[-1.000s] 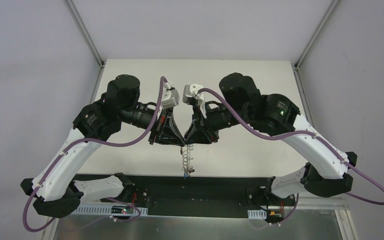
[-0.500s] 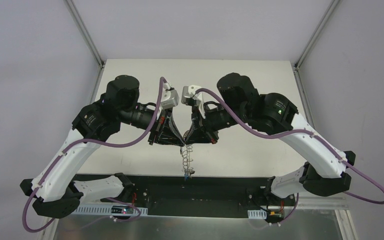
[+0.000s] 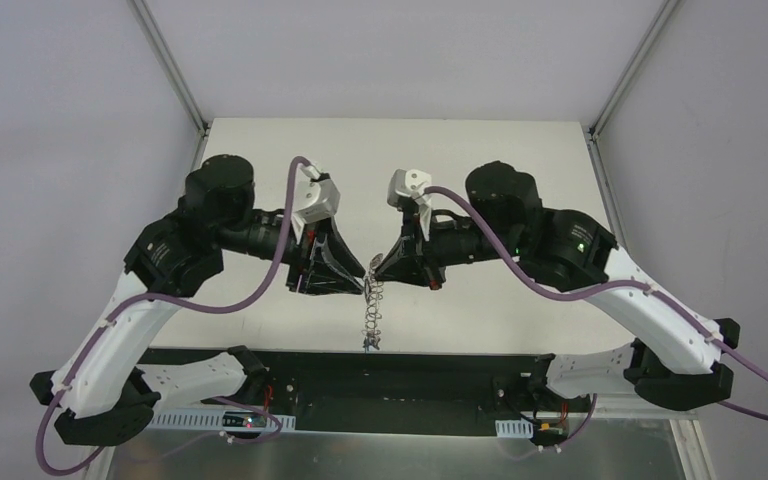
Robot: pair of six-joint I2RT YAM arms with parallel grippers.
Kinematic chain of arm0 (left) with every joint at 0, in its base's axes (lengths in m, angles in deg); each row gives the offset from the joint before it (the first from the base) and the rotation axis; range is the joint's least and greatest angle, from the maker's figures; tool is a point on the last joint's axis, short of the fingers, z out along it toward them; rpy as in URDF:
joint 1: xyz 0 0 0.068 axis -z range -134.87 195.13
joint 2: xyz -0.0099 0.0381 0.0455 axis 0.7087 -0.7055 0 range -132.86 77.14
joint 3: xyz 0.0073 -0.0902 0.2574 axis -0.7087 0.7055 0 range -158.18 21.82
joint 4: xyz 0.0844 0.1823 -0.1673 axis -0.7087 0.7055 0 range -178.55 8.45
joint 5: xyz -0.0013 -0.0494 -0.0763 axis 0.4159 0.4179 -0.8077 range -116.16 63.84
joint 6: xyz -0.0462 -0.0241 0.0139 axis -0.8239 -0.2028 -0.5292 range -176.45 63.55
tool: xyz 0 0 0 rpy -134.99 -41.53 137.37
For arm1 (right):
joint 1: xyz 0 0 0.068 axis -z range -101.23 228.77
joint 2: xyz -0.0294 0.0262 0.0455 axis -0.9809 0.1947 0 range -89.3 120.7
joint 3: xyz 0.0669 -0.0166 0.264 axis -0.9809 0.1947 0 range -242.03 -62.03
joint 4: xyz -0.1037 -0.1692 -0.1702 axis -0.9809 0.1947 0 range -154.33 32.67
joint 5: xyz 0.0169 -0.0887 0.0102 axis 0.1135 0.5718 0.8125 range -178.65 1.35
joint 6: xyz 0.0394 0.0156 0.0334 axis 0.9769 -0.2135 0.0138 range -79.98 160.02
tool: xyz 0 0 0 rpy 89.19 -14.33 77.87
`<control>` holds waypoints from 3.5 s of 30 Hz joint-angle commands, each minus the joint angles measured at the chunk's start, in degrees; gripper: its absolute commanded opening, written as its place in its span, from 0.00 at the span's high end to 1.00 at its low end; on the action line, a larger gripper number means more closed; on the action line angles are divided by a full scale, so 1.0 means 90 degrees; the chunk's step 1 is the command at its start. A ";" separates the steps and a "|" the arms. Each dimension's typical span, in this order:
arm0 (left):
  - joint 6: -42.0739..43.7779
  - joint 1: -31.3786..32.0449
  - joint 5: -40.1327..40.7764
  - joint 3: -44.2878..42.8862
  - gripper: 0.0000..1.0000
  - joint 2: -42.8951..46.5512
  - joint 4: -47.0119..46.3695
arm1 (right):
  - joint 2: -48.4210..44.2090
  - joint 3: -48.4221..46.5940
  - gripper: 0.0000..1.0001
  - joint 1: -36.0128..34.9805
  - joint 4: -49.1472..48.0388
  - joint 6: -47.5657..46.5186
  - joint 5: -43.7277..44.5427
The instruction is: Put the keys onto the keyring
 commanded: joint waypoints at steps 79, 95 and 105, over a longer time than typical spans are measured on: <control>-0.2540 0.0031 -0.0860 0.1218 0.91 0.0304 -0.6530 | -0.2019 0.1809 1.00 -0.0886 -0.5008 0.0029 0.1358; -0.2512 0.0029 -0.0790 0.1420 1.00 0.0450 -0.6521 | -0.2108 0.1934 1.00 -0.0882 -0.5487 0.0071 0.1458; -0.2491 0.0029 -0.0712 0.1539 1.00 0.0556 -0.6514 | -0.2014 0.1944 1.00 -0.0885 -0.5750 0.0126 0.1531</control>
